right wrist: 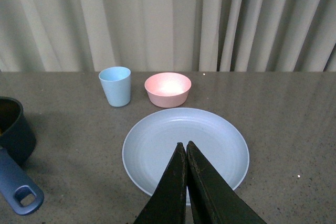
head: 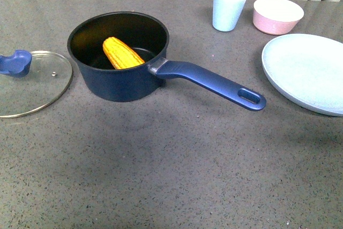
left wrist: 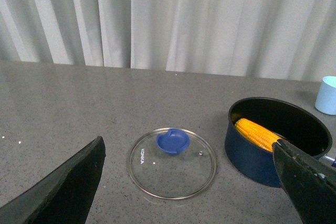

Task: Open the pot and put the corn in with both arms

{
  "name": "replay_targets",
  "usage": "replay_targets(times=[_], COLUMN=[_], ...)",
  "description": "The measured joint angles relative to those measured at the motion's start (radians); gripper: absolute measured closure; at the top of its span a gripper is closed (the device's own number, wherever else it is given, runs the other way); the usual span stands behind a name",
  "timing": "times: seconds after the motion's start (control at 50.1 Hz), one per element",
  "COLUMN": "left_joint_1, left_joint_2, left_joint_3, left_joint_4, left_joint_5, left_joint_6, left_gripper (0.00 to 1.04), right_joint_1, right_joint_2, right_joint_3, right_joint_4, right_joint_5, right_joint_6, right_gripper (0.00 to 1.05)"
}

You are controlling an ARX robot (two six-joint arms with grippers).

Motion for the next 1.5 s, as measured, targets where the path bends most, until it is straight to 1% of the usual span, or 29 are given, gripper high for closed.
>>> replay_targets(times=[0.22, 0.679, 0.798, 1.217, 1.237, 1.277, 1.297, 1.357, 1.377, 1.417, 1.437, 1.457, 1.497], left_joint_1=[0.000, 0.000, 0.000, 0.000, 0.000, 0.000, 0.000, 0.000, 0.000, 0.000, 0.000, 0.000, 0.000], left_joint_2=[0.000, 0.000, 0.000, 0.000, 0.000, 0.000, 0.000, 0.000, 0.000, 0.000, 0.000, 0.000, 0.000], left_joint_3=[0.000, 0.000, 0.000, 0.000, 0.000, 0.000, 0.000, 0.000, 0.000, 0.000, 0.000, 0.000, 0.000], left_joint_4=[0.000, 0.000, 0.000, 0.000, 0.000, 0.000, 0.000, 0.000, 0.000, 0.000, 0.000, 0.000, 0.000], left_joint_5=[0.000, 0.000, 0.000, 0.000, 0.000, 0.000, 0.000, 0.000, 0.000, 0.000, 0.000, 0.000, 0.000], left_joint_6=[0.000, 0.000, 0.000, 0.000, 0.000, 0.000, 0.000, 0.000, 0.000, 0.000, 0.000, 0.000, 0.000], left_gripper=[0.09, 0.09, 0.09, 0.09, 0.09, 0.09, 0.09, 0.09, 0.09, 0.09, 0.09, 0.09, 0.09], right_joint_1=[0.000, 0.000, 0.000, 0.000, 0.000, 0.000, 0.000, 0.000, 0.000, 0.000, 0.000, 0.000, 0.000], right_joint_2=[-0.113, -0.226, -0.355, -0.392, -0.392, -0.392, -0.392, -0.392, -0.392, -0.392, -0.392, -0.392, -0.392], right_joint_3=[0.000, 0.000, 0.001, 0.001, 0.001, 0.001, 0.001, 0.001, 0.001, 0.001, 0.001, 0.001, 0.001], right_joint_4=[-0.112, -0.226, -0.382, -0.396, -0.397, -0.397, -0.397, -0.397, -0.396, -0.396, -0.397, -0.396, -0.397], right_joint_5=[0.000, 0.000, 0.001, 0.000, 0.000, 0.000, 0.000, 0.000, 0.000, 0.000, 0.000, 0.000, 0.000], right_joint_6=[0.000, 0.000, 0.000, 0.000, -0.001, 0.000, 0.000, 0.000, 0.000, 0.000, 0.000, 0.000, 0.000], right_gripper=[1.03, 1.03, 1.03, 1.03, 1.01, 0.93, 0.91, 0.80, 0.79, 0.72, 0.66, 0.65, 0.58])
